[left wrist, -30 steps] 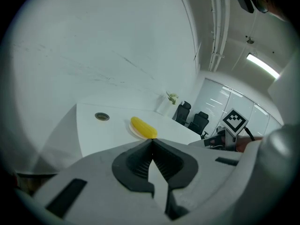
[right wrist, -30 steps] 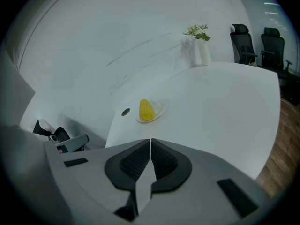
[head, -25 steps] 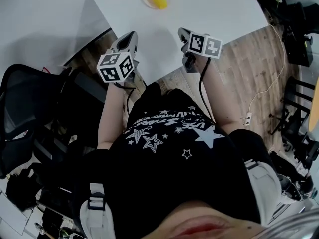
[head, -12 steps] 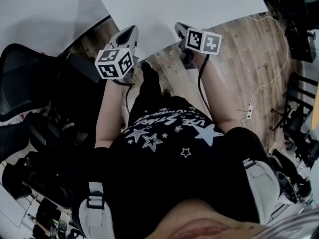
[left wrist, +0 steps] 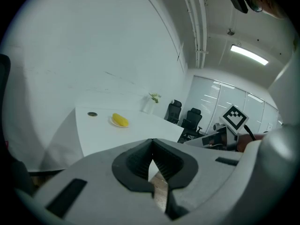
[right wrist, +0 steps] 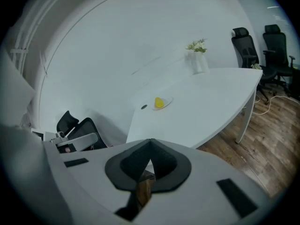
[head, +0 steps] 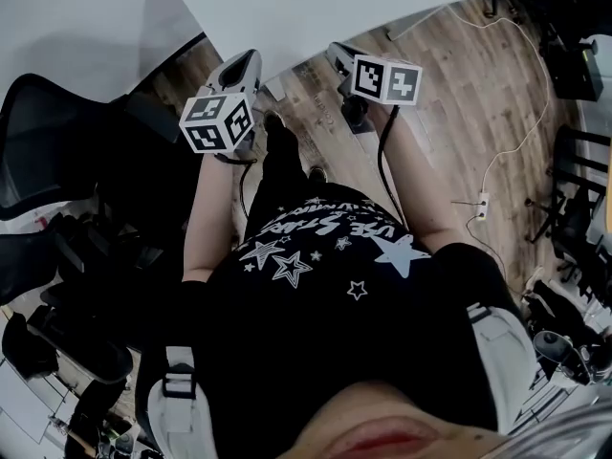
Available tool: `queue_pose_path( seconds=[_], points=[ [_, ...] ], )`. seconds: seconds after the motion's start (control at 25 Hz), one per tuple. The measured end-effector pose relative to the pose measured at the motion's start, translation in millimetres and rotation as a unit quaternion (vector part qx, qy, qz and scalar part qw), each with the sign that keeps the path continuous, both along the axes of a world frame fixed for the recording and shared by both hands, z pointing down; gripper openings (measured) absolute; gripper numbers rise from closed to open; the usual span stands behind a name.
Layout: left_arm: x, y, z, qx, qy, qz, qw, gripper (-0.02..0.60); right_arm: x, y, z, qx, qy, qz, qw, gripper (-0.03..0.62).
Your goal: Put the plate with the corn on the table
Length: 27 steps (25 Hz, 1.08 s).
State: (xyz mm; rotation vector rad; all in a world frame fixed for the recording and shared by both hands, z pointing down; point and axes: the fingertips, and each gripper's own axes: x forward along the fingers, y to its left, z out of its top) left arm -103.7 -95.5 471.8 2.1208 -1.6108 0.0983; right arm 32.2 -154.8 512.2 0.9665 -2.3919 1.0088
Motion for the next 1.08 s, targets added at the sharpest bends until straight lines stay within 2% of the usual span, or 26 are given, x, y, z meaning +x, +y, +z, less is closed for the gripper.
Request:
queue_pose_path(
  seconds=[0.2,0.4,0.56,0.8,1.08],
  points=[
    [23.1,30.5,-9.8,-0.001,-0.009,0.001,1.0000,0.006,15.1,35.5,-10.4,0.007,0.001,-0.024,1.000,0.006],
    [43.2,66.6,-31.8,0.009,-0.033,-0.004,0.9994,0.006,32.6,71.4,-28.6,0.022,-0.002,-0.039,0.999,0.006],
    [56.5,92.1,-37.8,0.009,-0.036,-0.009,0.9993,0.006,44.3,93.4,-37.2,0.034,0.000,-0.048,0.998,0.006],
    [66.7,110.8,-31.6,0.002,-0.042,0.001,0.9991,0.006,54.2,104.7,-42.9,0.046,-0.008,-0.030,0.998,0.006],
    [52.6,129.4,-27.7,0.003,-0.038,0.009,0.9992,0.006,41.6,116.9,-46.7,0.086,0.005,-0.005,0.996,0.006]
  ],
)
